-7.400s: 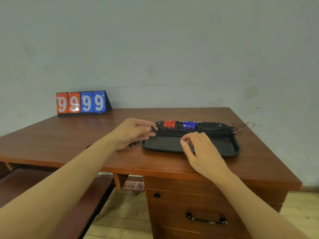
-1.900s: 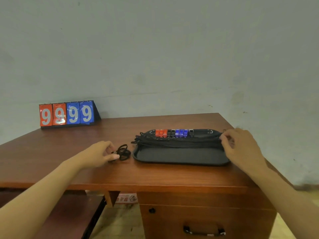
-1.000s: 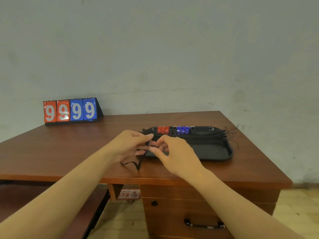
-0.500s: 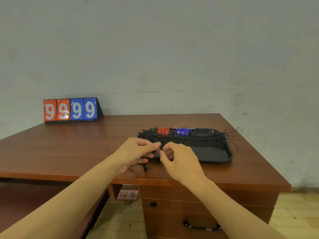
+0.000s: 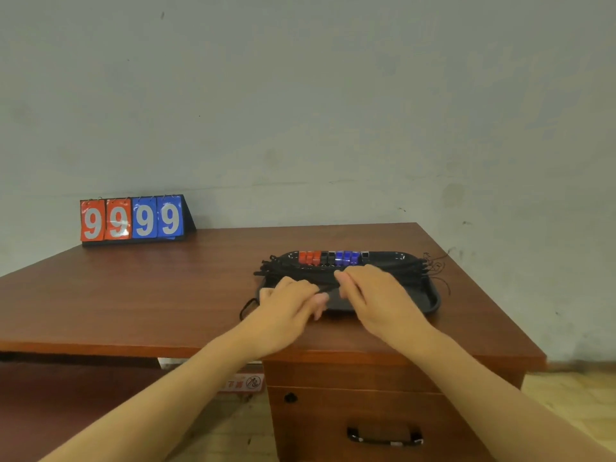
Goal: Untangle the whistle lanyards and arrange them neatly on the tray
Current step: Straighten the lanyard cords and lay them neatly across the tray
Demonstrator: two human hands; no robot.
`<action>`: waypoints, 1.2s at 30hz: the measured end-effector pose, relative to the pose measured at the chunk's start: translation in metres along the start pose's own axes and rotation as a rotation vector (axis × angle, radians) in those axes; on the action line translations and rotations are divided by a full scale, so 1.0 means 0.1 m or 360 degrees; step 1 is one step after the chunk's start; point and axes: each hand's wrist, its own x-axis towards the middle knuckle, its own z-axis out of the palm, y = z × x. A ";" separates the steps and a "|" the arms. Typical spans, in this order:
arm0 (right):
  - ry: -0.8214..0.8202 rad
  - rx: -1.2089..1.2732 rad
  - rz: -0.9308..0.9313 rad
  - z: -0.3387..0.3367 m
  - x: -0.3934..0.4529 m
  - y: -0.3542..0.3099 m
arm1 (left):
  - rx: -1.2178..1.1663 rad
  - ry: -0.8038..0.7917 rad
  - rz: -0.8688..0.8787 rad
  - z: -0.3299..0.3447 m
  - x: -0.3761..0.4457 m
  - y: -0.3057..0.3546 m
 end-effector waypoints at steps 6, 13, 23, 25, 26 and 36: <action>0.0220 -0.0016 0.0535 -0.39 -0.10 0.91 | 0.0313 0.0195 -0.0156 -0.23 0.12 -0.56; 0.0377 0.0002 0.0677 -0.33 -0.13 1.51 | 0.0096 0.0309 -0.0372 -0.20 0.30 -1.19; 0.0224 -0.0098 0.0541 -0.21 0.12 1.79 | 0.0173 0.0219 -0.0556 0.04 0.64 -1.51; 0.0240 -0.0114 0.0548 -0.22 0.11 1.81 | 0.0233 0.0136 -0.0597 0.02 0.71 -1.53; 0.0251 -0.0128 0.0553 -0.22 0.11 1.81 | 0.0256 0.0093 -0.0618 0.02 0.75 -1.54; 0.0525 -0.0298 0.0737 -0.33 -0.04 1.70 | 0.0684 -0.0180 -0.0984 -0.12 0.69 -1.36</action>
